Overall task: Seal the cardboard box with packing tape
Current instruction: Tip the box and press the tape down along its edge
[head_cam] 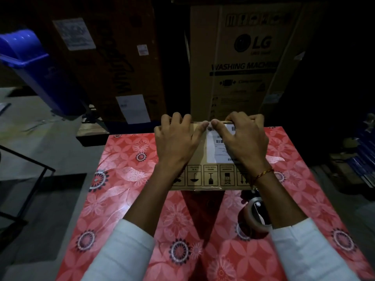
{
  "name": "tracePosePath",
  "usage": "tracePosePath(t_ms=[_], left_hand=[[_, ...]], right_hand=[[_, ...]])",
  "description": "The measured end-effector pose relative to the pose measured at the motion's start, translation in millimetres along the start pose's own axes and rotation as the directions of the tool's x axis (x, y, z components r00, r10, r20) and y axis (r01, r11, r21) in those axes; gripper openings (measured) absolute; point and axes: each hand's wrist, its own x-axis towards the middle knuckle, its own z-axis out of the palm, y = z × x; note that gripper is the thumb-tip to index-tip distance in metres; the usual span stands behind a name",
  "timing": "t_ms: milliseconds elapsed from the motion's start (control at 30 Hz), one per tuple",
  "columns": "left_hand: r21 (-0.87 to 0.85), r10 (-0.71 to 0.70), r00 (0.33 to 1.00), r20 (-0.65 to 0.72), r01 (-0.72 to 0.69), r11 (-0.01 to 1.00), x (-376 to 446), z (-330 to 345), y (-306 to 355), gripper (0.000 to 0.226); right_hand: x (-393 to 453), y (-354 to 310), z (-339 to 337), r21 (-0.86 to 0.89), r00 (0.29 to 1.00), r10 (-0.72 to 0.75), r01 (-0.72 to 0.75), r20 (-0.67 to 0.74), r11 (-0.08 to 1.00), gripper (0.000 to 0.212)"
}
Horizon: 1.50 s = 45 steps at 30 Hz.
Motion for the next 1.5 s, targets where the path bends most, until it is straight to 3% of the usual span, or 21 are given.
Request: tracePosePath(t_ms=[200,400,533,667,800,1000,1100,1233,1500], left_hand=[[-0.118,0.138,0.982,0.127,-0.123,0.985,9,-6,-15,0.055],[-0.146,0.193,0.948,0.251,-0.16,0.976,14,-13,-21,0.075],[-0.159,0.208,0.918,0.339,-0.161,0.974,16,-20,-22,0.098],[-0.169,0.213,0.911,0.353,-0.162,0.972,14,-25,-22,0.109],[-0.181,0.222,0.914,0.338,-0.168,0.969,11,-23,-23,0.1],[-0.209,0.119,0.978,0.173,-0.081,0.974,5,-14,-14,0.056],[-0.093,0.053,0.996,0.075,-0.046,0.995,-3,-10,-4,0.065],[-0.054,0.073,0.995,0.061,-0.07,0.996,-6,-9,-4,0.061],[-0.124,0.158,0.986,0.053,-0.15,0.981,-11,-11,-14,0.041]], right_hand=[[5,3,3,-0.006,1.0,-0.021,0.021,-0.009,1.0,0.045],[3,7,2,-0.052,0.996,-0.081,0.083,0.04,0.995,0.061],[5,11,-4,-0.043,0.982,-0.125,0.133,0.144,0.99,0.076],[3,3,-5,-0.09,0.987,-0.051,0.065,0.153,0.994,0.083],[-7,-8,3,-0.17,0.998,0.02,-0.011,0.055,0.985,0.082],[-6,2,5,-0.131,0.998,-0.051,0.056,0.04,0.99,0.052],[-9,3,6,-0.128,0.997,-0.072,0.073,0.016,0.989,0.044],[-11,4,5,-0.092,0.997,-0.073,0.072,-0.005,0.993,0.038],[-24,-1,7,-0.175,0.995,-0.072,0.059,-0.07,0.983,0.069]])
